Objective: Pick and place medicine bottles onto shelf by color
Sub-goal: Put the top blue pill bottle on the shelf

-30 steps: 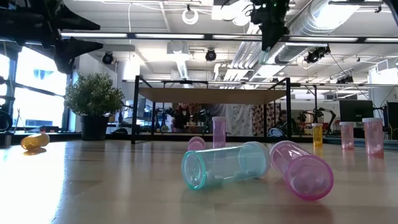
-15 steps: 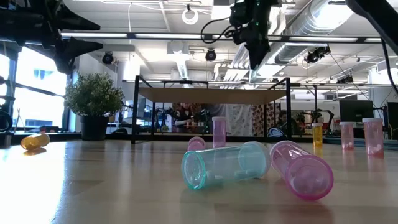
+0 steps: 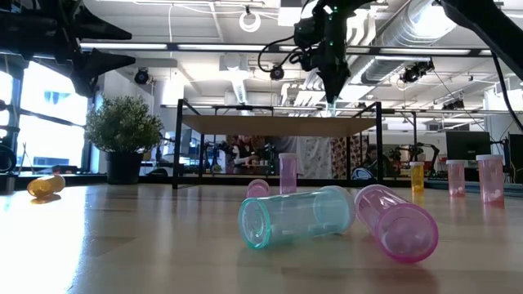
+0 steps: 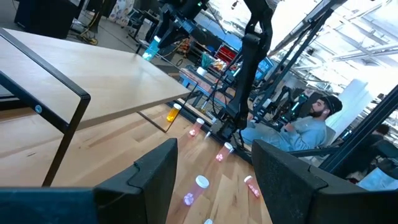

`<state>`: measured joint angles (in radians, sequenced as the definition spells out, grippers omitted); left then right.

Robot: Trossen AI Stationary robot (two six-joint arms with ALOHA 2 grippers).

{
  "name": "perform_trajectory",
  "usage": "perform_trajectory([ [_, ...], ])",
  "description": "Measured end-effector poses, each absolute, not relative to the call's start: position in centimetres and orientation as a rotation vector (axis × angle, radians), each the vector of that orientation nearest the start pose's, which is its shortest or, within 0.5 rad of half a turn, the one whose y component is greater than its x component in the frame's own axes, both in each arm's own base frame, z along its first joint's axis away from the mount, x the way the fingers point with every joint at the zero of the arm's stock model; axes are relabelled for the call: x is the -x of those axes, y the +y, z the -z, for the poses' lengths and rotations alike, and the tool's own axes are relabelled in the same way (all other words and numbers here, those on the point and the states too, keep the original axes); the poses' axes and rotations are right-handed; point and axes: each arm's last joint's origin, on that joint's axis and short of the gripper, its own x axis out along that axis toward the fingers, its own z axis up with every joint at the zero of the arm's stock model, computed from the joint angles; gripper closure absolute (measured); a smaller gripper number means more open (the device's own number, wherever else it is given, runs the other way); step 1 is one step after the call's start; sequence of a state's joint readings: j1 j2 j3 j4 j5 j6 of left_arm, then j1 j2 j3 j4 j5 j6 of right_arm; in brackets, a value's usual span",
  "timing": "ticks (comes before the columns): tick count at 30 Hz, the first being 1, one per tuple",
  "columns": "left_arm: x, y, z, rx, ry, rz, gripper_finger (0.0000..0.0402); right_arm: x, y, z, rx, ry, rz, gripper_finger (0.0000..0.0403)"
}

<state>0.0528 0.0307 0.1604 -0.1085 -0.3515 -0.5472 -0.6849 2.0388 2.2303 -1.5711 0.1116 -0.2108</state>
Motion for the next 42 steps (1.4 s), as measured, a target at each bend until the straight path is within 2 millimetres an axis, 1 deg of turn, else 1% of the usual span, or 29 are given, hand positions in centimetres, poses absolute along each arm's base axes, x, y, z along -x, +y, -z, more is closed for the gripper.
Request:
perform_trajectory([
  [11, -8.6, 1.4, -20.5, 0.543, -0.131, -0.388, 0.0204, -29.8, -24.8, -34.8, -0.268, 1.395, 0.492, 0.0300],
  [16, -8.6, 1.4, -20.5, 0.542, -0.131, -0.388, 0.0204, -29.9, -25.1, -34.3, -0.284, 1.405, 0.485, 0.0300],
  [19, -8.6, 1.4, -20.5, 0.543, -0.131, -0.388, 0.0204, -30.1, -25.2, -34.0, -0.281, 1.413, 0.487, 0.0300],
  [39, -8.6, 1.4, -20.5, 0.543, -0.129, -0.381, 0.0204, -30.1, -25.2, -34.0, -0.276, 1.412, 0.468, 0.0299],
  [42, -8.6, 1.4, -20.5, 0.543, -0.129, -0.381, 0.0204, -30.2, -25.4, -33.7, -0.280, 1.421, 0.470, 0.0299],
])
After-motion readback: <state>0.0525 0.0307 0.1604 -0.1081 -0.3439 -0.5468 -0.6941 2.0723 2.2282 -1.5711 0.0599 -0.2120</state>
